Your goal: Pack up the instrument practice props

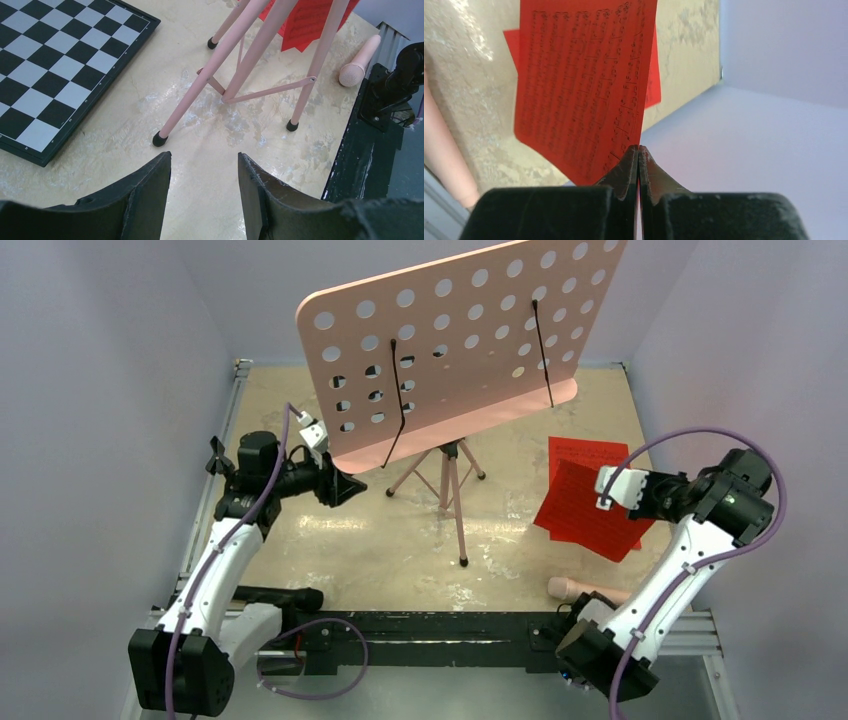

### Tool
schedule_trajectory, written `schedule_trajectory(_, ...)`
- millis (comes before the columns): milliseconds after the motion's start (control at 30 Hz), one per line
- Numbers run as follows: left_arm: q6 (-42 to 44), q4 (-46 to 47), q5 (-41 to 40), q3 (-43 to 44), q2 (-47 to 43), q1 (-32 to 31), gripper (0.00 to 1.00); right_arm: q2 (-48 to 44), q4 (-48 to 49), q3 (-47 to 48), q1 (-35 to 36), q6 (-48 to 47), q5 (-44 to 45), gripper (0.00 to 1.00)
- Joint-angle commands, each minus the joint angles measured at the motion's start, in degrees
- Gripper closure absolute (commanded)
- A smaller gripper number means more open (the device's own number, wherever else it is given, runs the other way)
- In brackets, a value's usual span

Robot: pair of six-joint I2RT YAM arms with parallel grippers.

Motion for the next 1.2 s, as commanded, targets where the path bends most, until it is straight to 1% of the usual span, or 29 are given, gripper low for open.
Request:
schedule_trajectory(0,2.54,0.40,0.10,2.50,0.28,-0.48,0.44,1.58,-16.25,3.78,-6.63,-22.44,-0.44,1.00)
schedule_trajectory(67,2.36,1.25,-0.33,2.05,0.54,-0.63,0.44,1.16,-19.30,3.57,-8.58,-25.98,-0.27,1.00)
schedule_trajectory(133,2.03,2.08,-0.55,1.77,0.81,-0.78,0.44,-0.02,-20.53,2.33,-9.31,-27.37,-0.22,1.00)
schedule_trajectory(233,2.24,1.89,-0.60,1.76,0.93,-1.09,0.44,-0.55,-19.49,-0.39,-9.41,-27.65,-1.28,1.00)
schedule_trajectory(300,3.12,1.25,-0.79,1.82,0.90,-1.18,0.44,-0.59,-12.82,-3.16,-9.41,-25.88,-2.79,1.00)
schedule_trajectory(433,3.91,0.00,-1.14,2.23,0.70,-1.18,0.44,-0.28,5.32,-10.37,-9.15,-19.84,-3.51,1.00)
schedule_trajectory(600,5.06,-1.97,-1.50,3.18,0.68,-1.18,0.44,0.41,20.71,-16.79,-8.00,-12.24,-4.51,1.00)
schedule_trajectory(767,5.66,-3.47,-1.63,4.23,1.00,-1.27,0.44,0.17,36.60,-22.34,-2.33,2.19,-2.42,1.00)
schedule_trajectory(833,5.89,-4.01,-1.78,4.72,1.06,-1.27,0.44,0.13,40.59,-23.99,-0.25,6.10,-1.40,1.00)
schedule_trajectory(900,6.24,-4.57,-1.87,4.95,1.10,-1.27,0.44,0.13,48.16,-26.91,2.02,10.22,0.91,1.00)
schedule_trajectory(1033,6.65,-6.02,-2.53,5.24,0.55,-1.28,0.44,2.11,53.97,-29.65,4.55,13.49,2.83,1.00)
schedule_trajectory(1167,7.82,-8.90,-3.12,5.37,-0.72,-1.27,0.44,6.80,59.71,-30.31,7.43,16.02,7.99,1.00)
